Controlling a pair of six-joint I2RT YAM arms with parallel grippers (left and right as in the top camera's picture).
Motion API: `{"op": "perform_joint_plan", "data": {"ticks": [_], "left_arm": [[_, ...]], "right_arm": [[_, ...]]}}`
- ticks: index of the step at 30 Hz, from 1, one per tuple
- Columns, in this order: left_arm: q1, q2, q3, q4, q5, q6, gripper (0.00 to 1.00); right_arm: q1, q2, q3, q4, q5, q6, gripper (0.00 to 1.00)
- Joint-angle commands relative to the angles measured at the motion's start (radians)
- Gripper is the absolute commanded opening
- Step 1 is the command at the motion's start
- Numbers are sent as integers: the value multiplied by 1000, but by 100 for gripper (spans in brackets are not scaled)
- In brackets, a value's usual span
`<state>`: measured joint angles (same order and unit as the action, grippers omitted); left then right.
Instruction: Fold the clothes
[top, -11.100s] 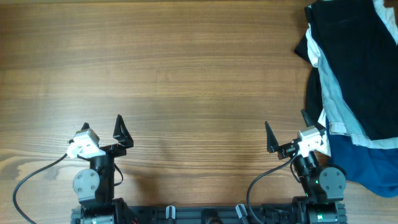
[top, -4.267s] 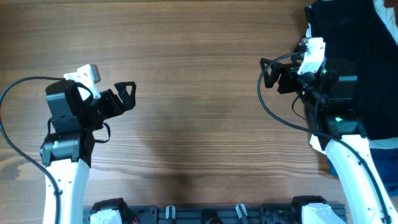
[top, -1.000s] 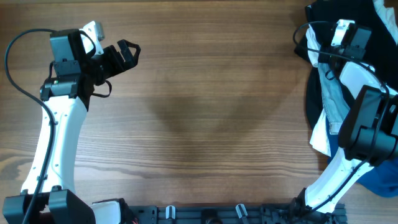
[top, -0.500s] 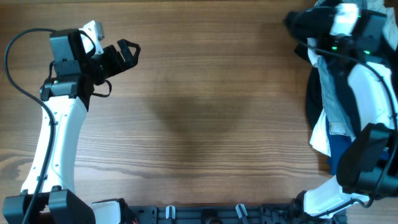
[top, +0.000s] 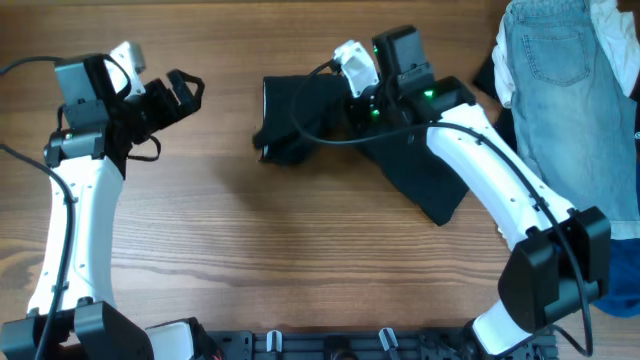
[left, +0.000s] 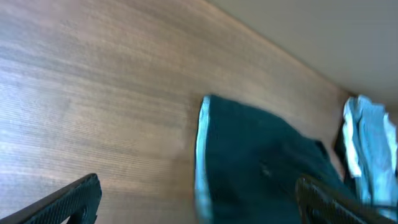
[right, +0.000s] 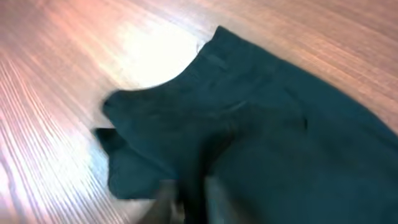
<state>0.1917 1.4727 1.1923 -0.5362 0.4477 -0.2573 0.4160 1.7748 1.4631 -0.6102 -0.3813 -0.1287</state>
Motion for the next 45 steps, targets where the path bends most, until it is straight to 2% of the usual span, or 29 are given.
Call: {"op": "perform_joint_plan", "data": {"ticks": [1, 2, 6, 10, 12, 15, 19, 23, 31, 34, 38, 41, 42, 45], "left_arm": [[-43, 1, 13, -85, 31, 171, 100], [-62, 1, 13, -115, 32, 204, 100], [-165, 5, 13, -256, 30, 307, 100], [-271, 63, 11, -314, -8, 305, 100], [-301, 115, 10, -313, -40, 295, 97], [-315, 233, 10, -304, -155, 185, 96], [-312, 330, 10, -244, -160, 124, 90], [-314, 407, 10, -174, -146, 114, 75], [-325, 449, 10, -61, -89, 114, 61], [-326, 459, 10, -53, -77, 93, 42], [-333, 478, 10, -54, -77, 92, 32], [-355, 497, 10, -55, -77, 91, 15], [-365, 497, 10, -53, -77, 91, 5], [-373, 488, 13, -51, -74, 55, 4]], "right_arm": [[-6, 24, 27, -24, 20, -2, 91], [-10, 24, 27, -29, 26, -2, 99], [-45, 24, 27, -38, 24, 38, 100], [-99, 23, 27, -43, 25, 58, 100], [-127, 23, 27, -51, 25, 58, 100], [-157, 22, 27, -65, 25, 58, 100], [-164, 22, 27, -72, 26, 52, 99], [-165, 22, 27, -77, 52, 50, 96], [-165, 22, 27, -77, 56, 49, 95], [-165, 22, 27, -77, 71, 49, 94], [-165, 22, 27, -71, 71, 50, 94], [-165, 22, 27, -71, 75, 49, 94], [-165, 23, 27, -71, 75, 49, 94], [-165, 23, 27, -63, 74, 50, 94]]}}
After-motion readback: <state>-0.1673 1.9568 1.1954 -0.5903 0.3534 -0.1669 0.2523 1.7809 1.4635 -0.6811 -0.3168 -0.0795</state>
